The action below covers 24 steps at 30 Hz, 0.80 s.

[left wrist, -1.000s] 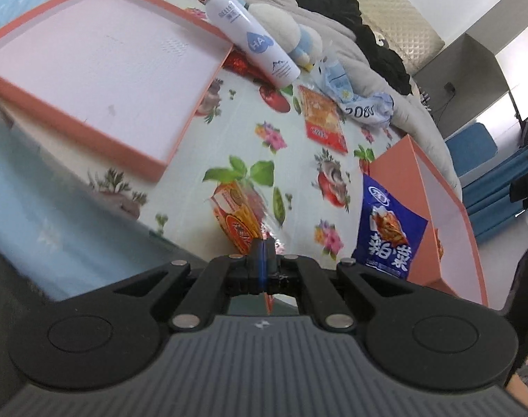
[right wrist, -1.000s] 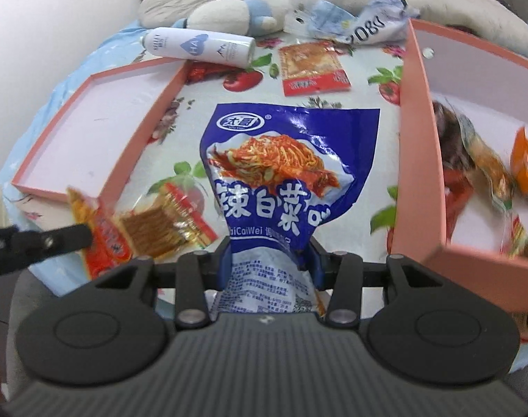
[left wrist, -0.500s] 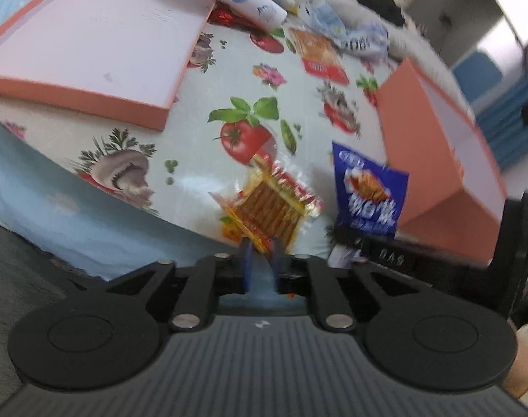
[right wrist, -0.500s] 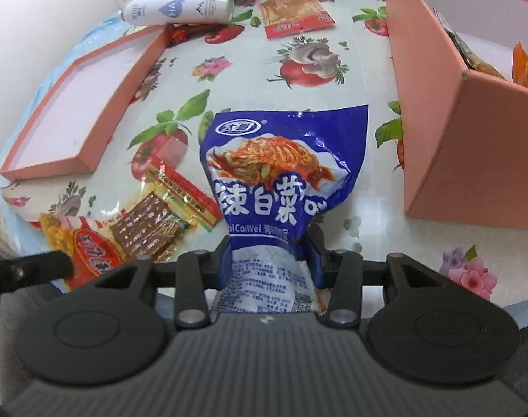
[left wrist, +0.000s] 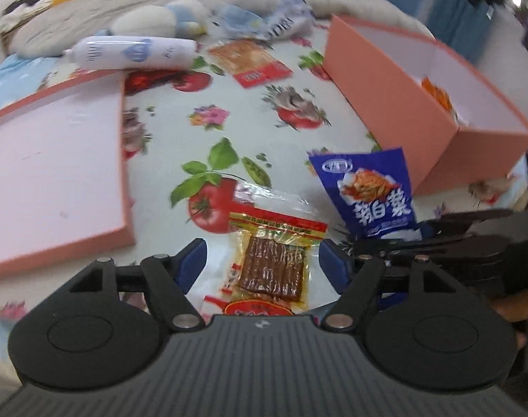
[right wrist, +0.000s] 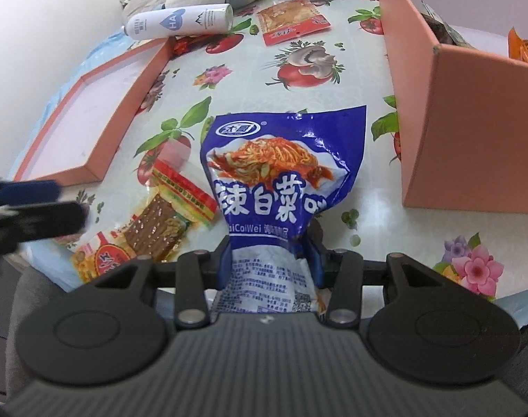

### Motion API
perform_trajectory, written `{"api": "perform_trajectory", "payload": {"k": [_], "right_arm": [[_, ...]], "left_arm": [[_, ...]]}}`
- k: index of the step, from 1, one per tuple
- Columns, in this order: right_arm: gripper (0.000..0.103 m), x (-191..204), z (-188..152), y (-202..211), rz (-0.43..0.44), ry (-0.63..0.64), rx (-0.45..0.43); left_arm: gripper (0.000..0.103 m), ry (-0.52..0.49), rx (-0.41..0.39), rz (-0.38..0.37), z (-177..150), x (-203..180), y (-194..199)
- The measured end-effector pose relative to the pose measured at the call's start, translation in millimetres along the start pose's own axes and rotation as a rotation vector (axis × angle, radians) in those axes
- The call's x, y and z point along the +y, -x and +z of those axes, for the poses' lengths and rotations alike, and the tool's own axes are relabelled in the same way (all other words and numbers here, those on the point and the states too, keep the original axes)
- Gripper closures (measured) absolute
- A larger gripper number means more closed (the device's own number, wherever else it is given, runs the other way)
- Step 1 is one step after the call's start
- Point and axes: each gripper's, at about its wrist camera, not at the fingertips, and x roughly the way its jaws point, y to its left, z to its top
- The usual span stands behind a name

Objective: Organize snacks
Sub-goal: 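Carry the blue bag with the right tool while the left tool grasps a small orange packet, then lift the brown jerky pack with the left tool while the right tool carries the blue bag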

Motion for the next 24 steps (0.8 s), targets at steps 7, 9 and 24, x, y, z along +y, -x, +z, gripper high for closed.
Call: {"api": "perform_trajectory", "payload": {"k": [7, 9, 24], "right_arm": [[0.058, -3, -6, 7, -0.005, -0.005, -0.005], [0.058, -4, -9, 9, -0.011, 0.003, -0.006], [0.058, -11, -18, 10, -0.016, 0.011, -0.003]], "left_arm": [[0.028, -0.130, 0.092, -0.017, -3, -11, -43], [0.027, -0.122, 0.121, -0.011, -5, -10, -53], [0.026, -0.143, 0.149, 0.041, -19, -22, -75]]}}
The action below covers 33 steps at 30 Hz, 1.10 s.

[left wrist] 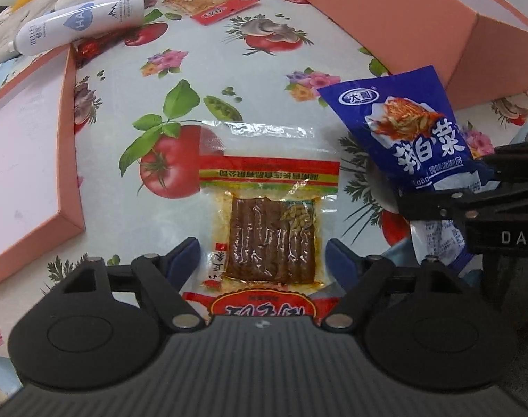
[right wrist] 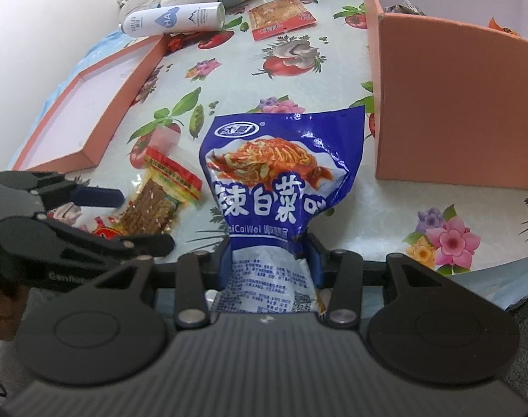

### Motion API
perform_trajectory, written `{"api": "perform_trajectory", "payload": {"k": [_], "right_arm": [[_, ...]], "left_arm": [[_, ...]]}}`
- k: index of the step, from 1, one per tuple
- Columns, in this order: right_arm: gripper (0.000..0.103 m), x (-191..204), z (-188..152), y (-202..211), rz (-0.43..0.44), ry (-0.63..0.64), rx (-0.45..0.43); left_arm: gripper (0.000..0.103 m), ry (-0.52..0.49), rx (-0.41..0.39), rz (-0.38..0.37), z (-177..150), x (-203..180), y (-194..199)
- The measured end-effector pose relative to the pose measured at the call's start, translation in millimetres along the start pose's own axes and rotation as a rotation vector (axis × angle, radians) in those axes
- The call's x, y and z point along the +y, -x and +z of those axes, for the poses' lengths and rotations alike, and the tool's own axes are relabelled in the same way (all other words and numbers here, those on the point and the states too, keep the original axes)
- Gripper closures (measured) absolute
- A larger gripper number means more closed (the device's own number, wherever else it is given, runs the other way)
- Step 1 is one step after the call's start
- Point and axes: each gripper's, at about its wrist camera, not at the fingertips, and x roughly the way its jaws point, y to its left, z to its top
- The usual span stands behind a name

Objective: Organize snacks
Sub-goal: 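Lift the brown jerky pack with the left tool while the right tool carries the blue bag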

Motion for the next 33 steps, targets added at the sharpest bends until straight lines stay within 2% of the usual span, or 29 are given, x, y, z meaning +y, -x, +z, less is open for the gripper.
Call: {"api": "perform_trajectory", "payload": {"k": [2, 7, 14, 21, 25, 33], "right_arm": [[0.058, 0, 0, -1, 0.000, 0.001, -0.001], [0.058, 0, -1, -2, 0.001, -0.002, -0.002], [0.058, 1, 3, 3, 0.005, -0.018, -0.011], [0.058, 10, 12, 17, -0.003, -0.001, -0.037], [0.058, 13, 20, 28, 0.005, -0.010, -0.059], [0.058, 16, 42, 67, 0.021, -0.010, -0.149]], "left_arm": [[0.041, 0.006, -0.004, -0.014, 1, -2, 3], [0.045, 0.025, -0.013, -0.008, 0, -3, 5], [0.046, 0.155, -0.032, -0.043, 2, 9, 17], [0.046, 0.287, -0.093, -0.035, 7, 15, 49], [0.046, 0.354, -0.161, -0.026, 15, 19, 74], [0.046, 0.370, -0.297, -0.010, 44, 20, 124]]}}
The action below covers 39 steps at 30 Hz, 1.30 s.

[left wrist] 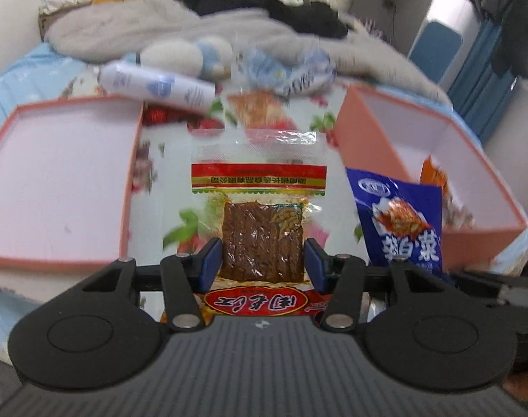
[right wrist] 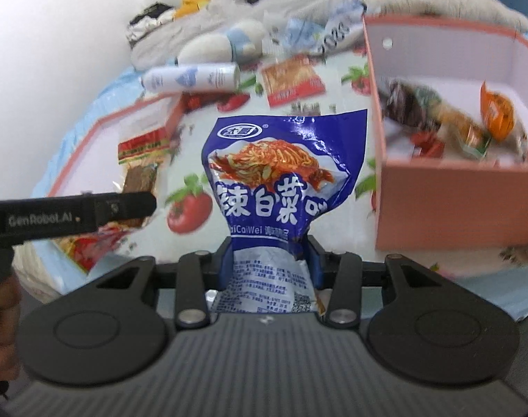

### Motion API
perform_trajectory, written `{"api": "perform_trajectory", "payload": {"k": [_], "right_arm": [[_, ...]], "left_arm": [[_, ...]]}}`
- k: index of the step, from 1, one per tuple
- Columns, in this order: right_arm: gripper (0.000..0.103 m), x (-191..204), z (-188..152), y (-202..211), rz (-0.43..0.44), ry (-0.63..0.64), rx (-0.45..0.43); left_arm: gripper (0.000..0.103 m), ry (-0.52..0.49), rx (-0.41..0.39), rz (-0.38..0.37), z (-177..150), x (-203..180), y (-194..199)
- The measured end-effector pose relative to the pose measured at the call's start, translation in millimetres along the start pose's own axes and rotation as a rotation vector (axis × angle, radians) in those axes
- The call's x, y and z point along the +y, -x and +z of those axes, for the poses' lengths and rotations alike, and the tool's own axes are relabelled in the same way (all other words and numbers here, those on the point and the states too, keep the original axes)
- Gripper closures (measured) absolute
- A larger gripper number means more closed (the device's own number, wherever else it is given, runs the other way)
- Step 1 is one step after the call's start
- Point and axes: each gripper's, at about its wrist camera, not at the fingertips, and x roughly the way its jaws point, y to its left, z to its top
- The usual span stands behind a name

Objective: Organize snacks
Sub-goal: 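Lift the brown jerky pack with the left tool while the right tool carries the blue bag, then drop the blue bag into the pink box with the right tool while the left tool drops the jerky pack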

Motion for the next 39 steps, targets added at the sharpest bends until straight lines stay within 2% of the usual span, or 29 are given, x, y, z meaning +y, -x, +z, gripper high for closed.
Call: {"api": "perform_trajectory", "payload": {"k": [5, 8, 17, 22, 29, 34, 39], "right_arm": [[0.058, -1, 20, 24, 0.001, -0.003, -0.071], [0.058, -4, 33, 39, -0.026, 0.012, -0.126], [0.058, -24, 76, 82, -0.089, 0.032, -0.265], [0.058, -42, 95, 102, -0.122, 0.033, -0.332], [0.058, -83, 108, 114, -0.169, -0.012, -0.382], [0.058, -114, 113, 110, -0.187, -0.049, -0.382], [0.058, -150, 114, 97, -0.223, -0.084, -0.346]], "left_arm": [[0.046, 0.023, -0.057, -0.025, 24, -11, 18], [0.046, 0.036, -0.082, -0.059, 42, -24, 27], [0.046, -0.007, -0.205, -0.130, 93, -72, 54], [0.046, -0.021, -0.244, -0.176, 112, -99, 60], [0.046, -0.056, -0.236, -0.227, 128, -143, 44], [0.046, -0.088, -0.182, -0.243, 138, -177, 7], [0.046, -0.119, -0.108, -0.250, 141, -209, -38]]}}
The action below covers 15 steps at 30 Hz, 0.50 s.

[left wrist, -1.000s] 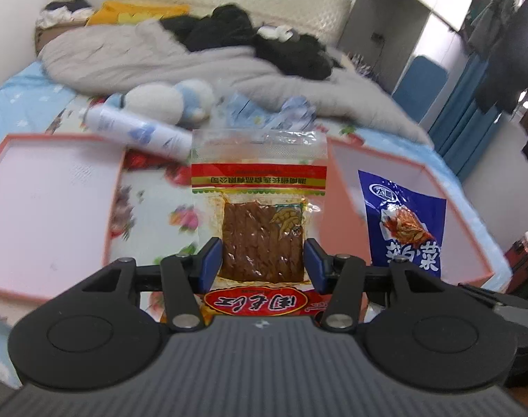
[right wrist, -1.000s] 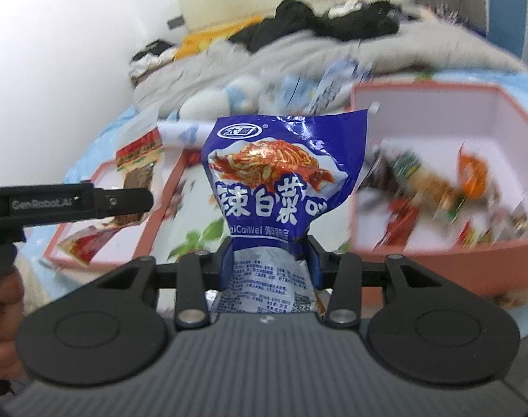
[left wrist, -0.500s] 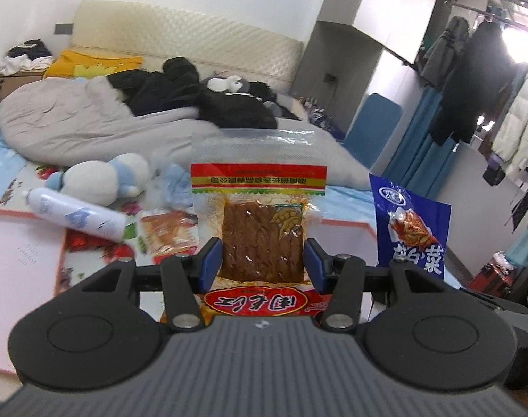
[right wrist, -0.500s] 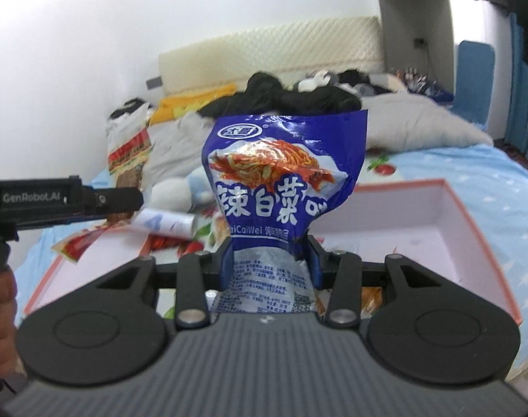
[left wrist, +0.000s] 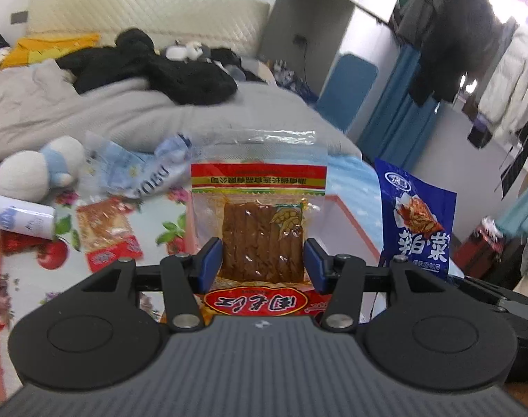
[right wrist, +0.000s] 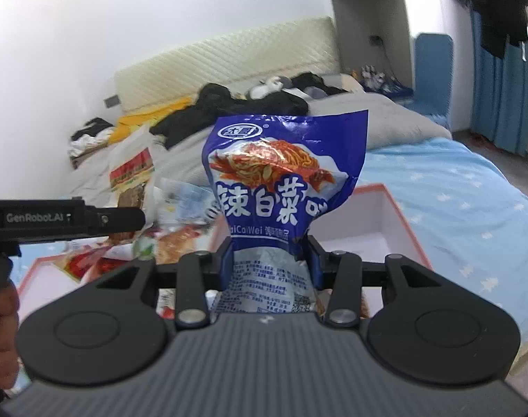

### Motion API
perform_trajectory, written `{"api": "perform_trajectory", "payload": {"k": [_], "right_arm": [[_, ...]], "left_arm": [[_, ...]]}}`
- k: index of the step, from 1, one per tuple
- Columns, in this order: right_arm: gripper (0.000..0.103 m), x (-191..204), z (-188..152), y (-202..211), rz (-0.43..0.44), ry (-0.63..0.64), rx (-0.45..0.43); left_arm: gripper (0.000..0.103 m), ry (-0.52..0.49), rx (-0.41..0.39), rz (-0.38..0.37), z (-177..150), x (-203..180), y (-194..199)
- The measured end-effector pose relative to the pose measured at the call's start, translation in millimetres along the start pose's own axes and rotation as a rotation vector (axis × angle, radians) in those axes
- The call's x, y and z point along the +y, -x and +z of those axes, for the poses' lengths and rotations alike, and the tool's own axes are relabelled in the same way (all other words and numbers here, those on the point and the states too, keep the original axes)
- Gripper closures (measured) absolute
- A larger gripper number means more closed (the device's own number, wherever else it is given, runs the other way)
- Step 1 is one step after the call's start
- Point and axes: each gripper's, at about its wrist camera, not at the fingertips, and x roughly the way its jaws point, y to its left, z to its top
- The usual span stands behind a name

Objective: Organize snacks
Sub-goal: 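Drop the blue bag into the pink box with the right tool while the left tool drops the jerky pack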

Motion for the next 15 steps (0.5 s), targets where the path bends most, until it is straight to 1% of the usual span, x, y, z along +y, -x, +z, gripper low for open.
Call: {"api": "perform_trajectory", "payload": {"k": [3, 8, 12, 15], "right_arm": [[0.058, -20, -7, -13, -0.029, -0.013, 0.033], [0.058, -46, -21, -36, -0.049, -0.033, 0.090], [0.058, -60, -30, -54, -0.053, -0.053, 0.126], [0.057, -65, -36, -64, -0.047, -0.059, 0.154]], "left_arm": [[0.046, -0.005, 0.059, -0.004, -6, -8, -30], [0.046, -0.046, 0.146, 0.008, -15, -16, -78], [0.046, -0.052, 0.197, 0.020, -24, -16, -109], [0.046, -0.061, 0.224, 0.023, -29, -17, -123]]}}
